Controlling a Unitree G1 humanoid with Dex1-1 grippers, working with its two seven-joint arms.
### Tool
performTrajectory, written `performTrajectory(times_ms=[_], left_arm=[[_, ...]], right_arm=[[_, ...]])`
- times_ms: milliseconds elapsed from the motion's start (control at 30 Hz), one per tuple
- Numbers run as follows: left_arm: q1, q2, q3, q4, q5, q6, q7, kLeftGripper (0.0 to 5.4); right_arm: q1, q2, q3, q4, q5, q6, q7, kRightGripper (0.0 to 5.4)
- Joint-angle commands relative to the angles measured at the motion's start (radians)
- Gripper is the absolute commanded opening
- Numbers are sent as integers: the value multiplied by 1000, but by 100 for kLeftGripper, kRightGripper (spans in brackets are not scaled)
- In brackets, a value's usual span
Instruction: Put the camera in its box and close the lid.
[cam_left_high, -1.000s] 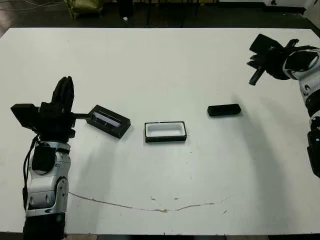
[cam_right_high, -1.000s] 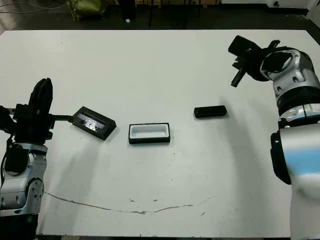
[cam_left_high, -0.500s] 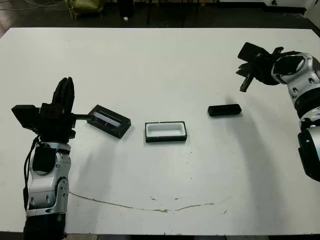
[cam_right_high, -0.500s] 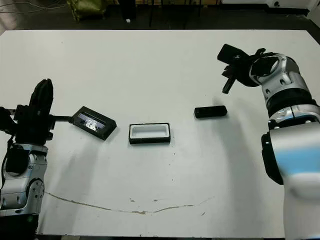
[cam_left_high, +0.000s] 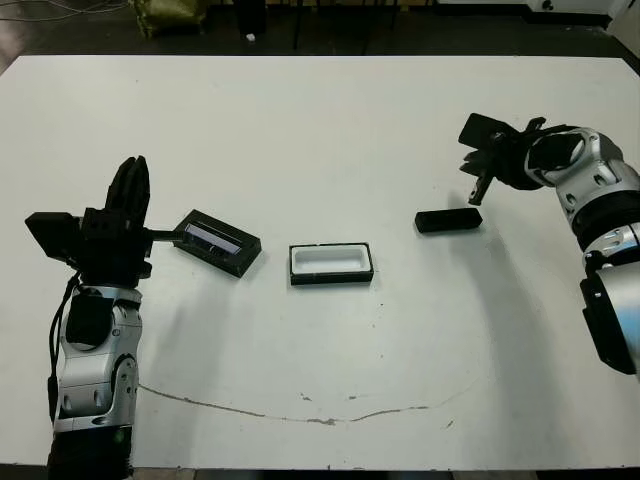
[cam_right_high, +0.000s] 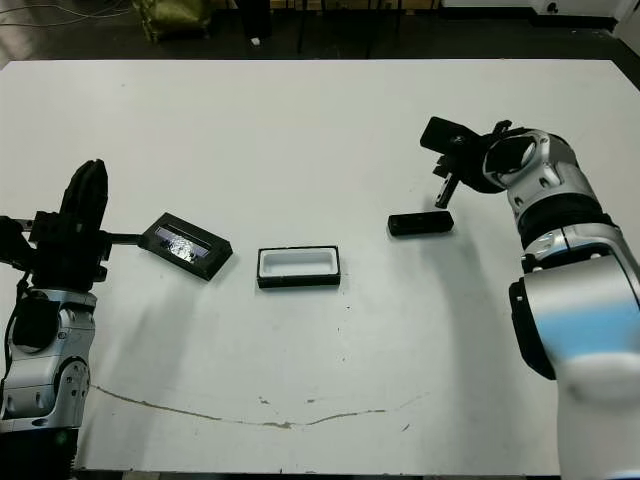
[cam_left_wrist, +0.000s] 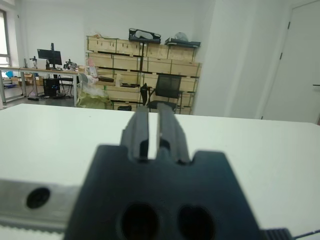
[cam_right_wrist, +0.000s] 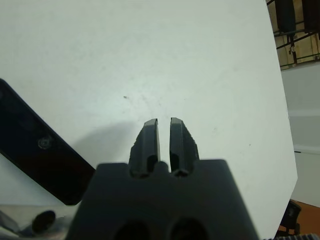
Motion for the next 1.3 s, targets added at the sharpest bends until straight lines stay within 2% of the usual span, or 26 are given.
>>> performTrajectory(times_ms=[33,200,567,1167,1300], left_arm=[[14,7,3,14,7,5,-1,3],[15,9,1,8,16,15,9,3],[16,11,4,7,5,12,-1,3],[16,9,6,14,5,1,-3,3],[18,9,6,13,13,3,3,3]], right_arm=[[37,4,-6,16,10,-6,33,0],[49,6,20,17,-15,-6,49,0],[84,7,22,10,-15,-17,41,0],[97,0,17,10,-6,38,59,0],[101,-5,24,1,-8,22,83,0]])
